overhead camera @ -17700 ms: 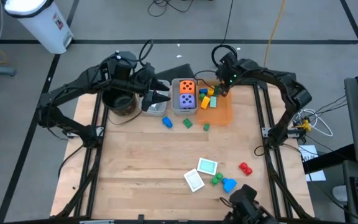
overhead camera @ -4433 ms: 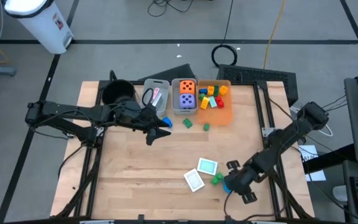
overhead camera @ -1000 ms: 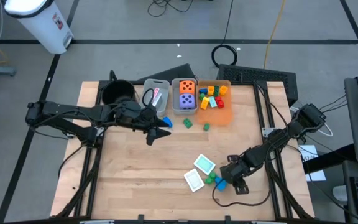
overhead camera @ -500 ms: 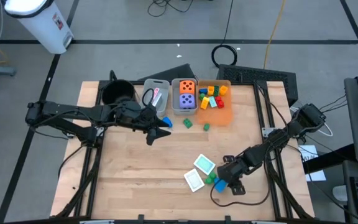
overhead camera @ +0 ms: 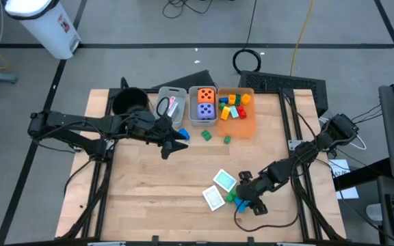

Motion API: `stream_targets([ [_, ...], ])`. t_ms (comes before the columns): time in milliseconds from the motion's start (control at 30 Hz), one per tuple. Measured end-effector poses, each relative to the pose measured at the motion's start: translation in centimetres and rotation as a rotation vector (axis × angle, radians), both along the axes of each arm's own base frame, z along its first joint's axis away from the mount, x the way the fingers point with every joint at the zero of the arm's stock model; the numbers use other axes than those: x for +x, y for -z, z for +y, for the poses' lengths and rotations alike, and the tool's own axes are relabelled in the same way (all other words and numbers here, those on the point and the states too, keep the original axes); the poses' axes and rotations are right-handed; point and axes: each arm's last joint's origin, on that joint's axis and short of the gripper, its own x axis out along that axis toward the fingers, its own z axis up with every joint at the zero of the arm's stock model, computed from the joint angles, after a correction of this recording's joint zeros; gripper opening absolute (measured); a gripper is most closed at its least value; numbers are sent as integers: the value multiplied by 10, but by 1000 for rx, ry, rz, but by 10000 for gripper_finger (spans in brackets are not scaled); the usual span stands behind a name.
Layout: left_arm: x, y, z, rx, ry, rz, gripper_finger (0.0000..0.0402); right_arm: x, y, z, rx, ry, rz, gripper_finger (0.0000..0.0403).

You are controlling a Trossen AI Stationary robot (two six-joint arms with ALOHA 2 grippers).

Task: Pick & Place Toys
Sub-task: Put the bottom blue game piece into the orange bin

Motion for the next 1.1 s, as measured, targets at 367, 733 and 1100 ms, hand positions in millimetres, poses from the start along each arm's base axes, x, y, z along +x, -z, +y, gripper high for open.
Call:
stream_targets([
  [367, 0, 1, 0, -1, 0, 10, 255, -4, -1, 9, -31, -122, -57, 267],
  [733, -1, 2, 0, 0, -1, 26, 255, -1, 7, 10, -79, -156, -68, 267],
  [1100, -1, 3, 0, 0, -1, 37, 255, 5, 12, 14, -82, -201, -109, 254],
])
